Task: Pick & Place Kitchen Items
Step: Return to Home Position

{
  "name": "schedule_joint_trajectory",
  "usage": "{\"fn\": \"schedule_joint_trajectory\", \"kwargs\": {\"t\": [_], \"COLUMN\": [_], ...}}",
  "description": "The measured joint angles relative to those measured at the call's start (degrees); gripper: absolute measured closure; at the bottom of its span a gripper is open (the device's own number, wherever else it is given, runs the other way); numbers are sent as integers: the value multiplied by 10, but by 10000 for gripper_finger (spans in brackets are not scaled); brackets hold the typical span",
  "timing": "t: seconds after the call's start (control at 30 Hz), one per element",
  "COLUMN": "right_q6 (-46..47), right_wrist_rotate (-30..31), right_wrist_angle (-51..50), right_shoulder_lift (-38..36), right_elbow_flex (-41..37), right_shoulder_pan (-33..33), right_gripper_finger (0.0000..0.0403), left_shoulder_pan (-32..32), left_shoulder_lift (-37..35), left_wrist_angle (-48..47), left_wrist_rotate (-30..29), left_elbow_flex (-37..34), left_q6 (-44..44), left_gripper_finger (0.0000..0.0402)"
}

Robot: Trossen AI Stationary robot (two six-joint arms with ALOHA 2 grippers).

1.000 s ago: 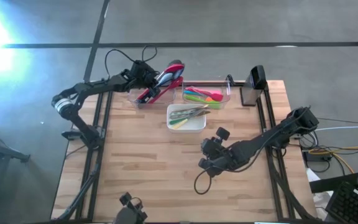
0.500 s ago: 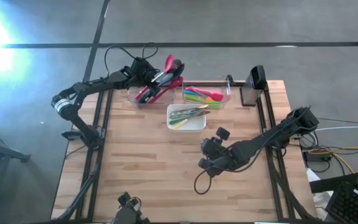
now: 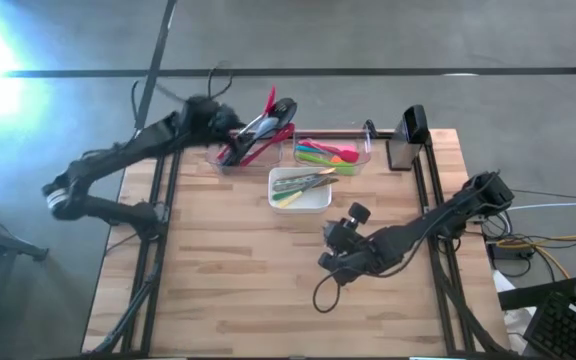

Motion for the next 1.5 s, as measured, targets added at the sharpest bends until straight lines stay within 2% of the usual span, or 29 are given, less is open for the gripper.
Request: {"fn": "schedule_joint_trajectory", "kwargs": {"t": [0.1, 0.23, 0.3, 0.37, 0.43, 0.5, 0.6, 0.73, 0.87, 1.1, 1.17, 1.3, 1.5], "right_q6": [-26, -118, -162, -192, -212, -233, -299, -362, -370, -369, -370, -367, -364], "right_wrist_rotate": [1, -16, -34, -39, -55, -78, -140, -270, -330, -349, -339, -275, -271], "right_wrist_angle": [37, 143, 203, 253, 302, 363, 492, 624, 647, 646, 646, 647, 648], "right_shoulder_lift": [-3, -6, -12, -29, -57, -97, -166, -256, -339, -468, -499, -553, -593], "right_elbow_flex": [-3, -25, -49, -82, -118, -160, -233, -332, -405, -502, -525, -561, -597], "right_shoulder_pan": [3, 7, 10, 15, 17, 19, 19, 7, -17, -43, -44, -45, -45], "right_gripper_finger": [326, 328, 333, 340, 348, 357, 366, 375, 376, 375, 374, 374, 374], "left_shoulder_pan": [-77, -215, -292, -371, -444, -513, -602, -682, -713, -713, -713, -713, -713], "left_shoulder_lift": [-67, -158, -208, -259, -305, -350, -406, -462, -499, -531, -533, -534, -534], "left_wrist_angle": [26, 110, 151, 180, 184, 182, 184, 183, 178, 164, 166, 167, 164], "left_wrist_rotate": [0, -16, -60, -133, -208, -259, -313, -366, -377, -384, -382, -382, -382], "left_elbow_flex": [-47, -153, -208, -256, -293, -325, -360, -391, -416, -460, -469, -493, -539], "left_q6": [-26, -57, -70, -77, -78, -83, -92, -75, -23, -7, -7, -7, -7], "left_gripper_finger": [178, 185, 188, 192, 193, 193, 193, 193, 194, 193, 193, 193, 193]}}
